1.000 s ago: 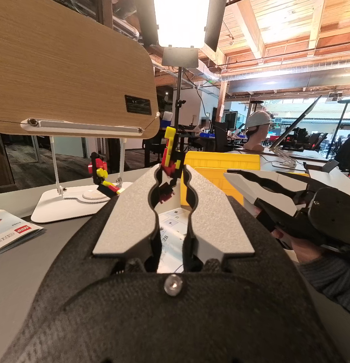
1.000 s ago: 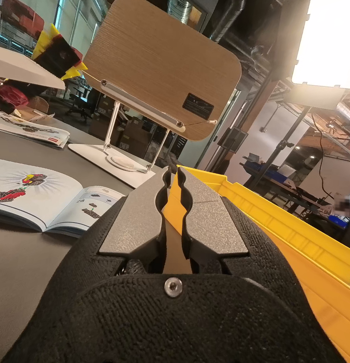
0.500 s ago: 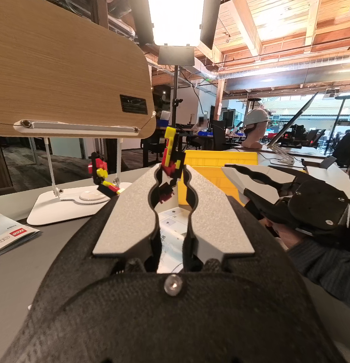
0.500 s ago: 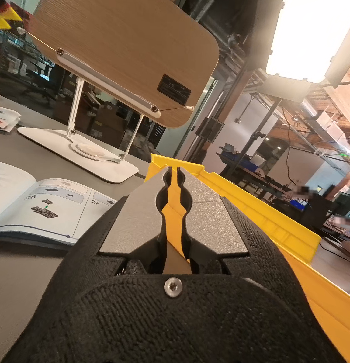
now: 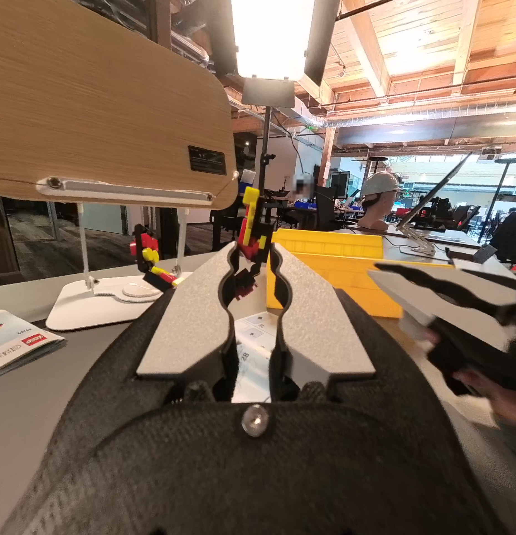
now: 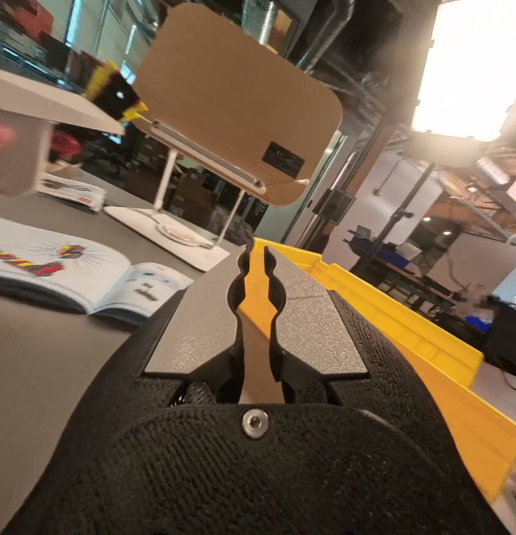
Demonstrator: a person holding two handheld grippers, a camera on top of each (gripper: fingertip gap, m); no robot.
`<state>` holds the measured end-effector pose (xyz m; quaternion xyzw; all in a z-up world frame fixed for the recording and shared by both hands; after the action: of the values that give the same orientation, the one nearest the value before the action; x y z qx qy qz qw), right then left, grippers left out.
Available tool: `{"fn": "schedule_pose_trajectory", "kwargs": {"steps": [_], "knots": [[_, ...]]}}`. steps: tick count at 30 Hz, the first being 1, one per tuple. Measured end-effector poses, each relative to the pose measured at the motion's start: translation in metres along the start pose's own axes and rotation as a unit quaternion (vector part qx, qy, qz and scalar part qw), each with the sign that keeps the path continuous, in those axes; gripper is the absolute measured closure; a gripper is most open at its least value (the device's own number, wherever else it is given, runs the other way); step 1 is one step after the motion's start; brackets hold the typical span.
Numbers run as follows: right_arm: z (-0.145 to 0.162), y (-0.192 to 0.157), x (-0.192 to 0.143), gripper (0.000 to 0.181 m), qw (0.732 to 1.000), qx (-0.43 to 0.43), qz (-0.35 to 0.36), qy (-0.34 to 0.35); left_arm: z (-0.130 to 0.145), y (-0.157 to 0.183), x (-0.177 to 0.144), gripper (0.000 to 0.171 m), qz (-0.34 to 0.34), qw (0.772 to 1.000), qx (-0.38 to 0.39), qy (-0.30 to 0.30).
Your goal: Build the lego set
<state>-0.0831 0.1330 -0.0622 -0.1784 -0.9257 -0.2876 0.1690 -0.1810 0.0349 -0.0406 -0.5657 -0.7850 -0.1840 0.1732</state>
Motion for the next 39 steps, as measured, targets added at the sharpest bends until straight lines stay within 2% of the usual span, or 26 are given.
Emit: {"fn": "schedule_pose_trajectory", "kwargs": {"steps": [3, 7, 10, 14, 21, 26, 30, 39], "knots": [[-0.012, -0.026, -0.028, 0.168, 0.995, 0.061, -0.071, -0.041, -0.005, -0.007, -0.001, 0.153, -0.011, 1.000, -0.006, 0.008], [-0.029, -0.068, -0.074, 0.157, 0.966, 0.143, -0.180, -0.122, -0.009, -0.011, -0.001, 0.153, -0.016, 0.999, -0.022, 0.016], [-0.043, -0.095, -0.104, 0.153, 0.932, 0.195, -0.242, -0.186, -0.009, -0.010, 0.000, 0.153, -0.012, 0.999, -0.036, 0.017], [-0.048, -0.119, -0.132, 0.146, 0.890, 0.232, -0.280, -0.275, -0.009, -0.010, 0.000, 0.153, -0.010, 0.999, -0.045, 0.016], [-0.038, -0.133, -0.156, 0.142, 0.862, 0.233, -0.259, -0.368, -0.005, -0.017, -0.001, 0.152, -0.019, 0.998, -0.057, 0.009], [-0.034, -0.136, -0.164, 0.143, 0.863, 0.239, -0.230, -0.381, -0.002, -0.014, 0.000, 0.152, -0.014, 0.998, -0.057, 0.004], [-0.029, -0.131, -0.162, 0.150, 0.869, 0.237, -0.197, -0.388, -0.002, -0.012, 0.000, 0.152, -0.011, 0.998, -0.056, 0.002], [-0.029, -0.132, -0.160, 0.158, 0.874, 0.220, -0.199, -0.384, -0.001, -0.012, 0.000, 0.152, -0.011, 0.998, -0.058, 0.000]]}}
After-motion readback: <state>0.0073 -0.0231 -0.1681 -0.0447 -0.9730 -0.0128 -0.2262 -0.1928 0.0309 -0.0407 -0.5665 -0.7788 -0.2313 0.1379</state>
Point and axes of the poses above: each gripper's, where its closed fingertips meet, x out along the fingers, z out of its underside, y = z × x across the jaws, the point moved 2 cm from there along -x, back along the fingers, and after that the axes turned 13 degrees about y, right-handed, at the moved point
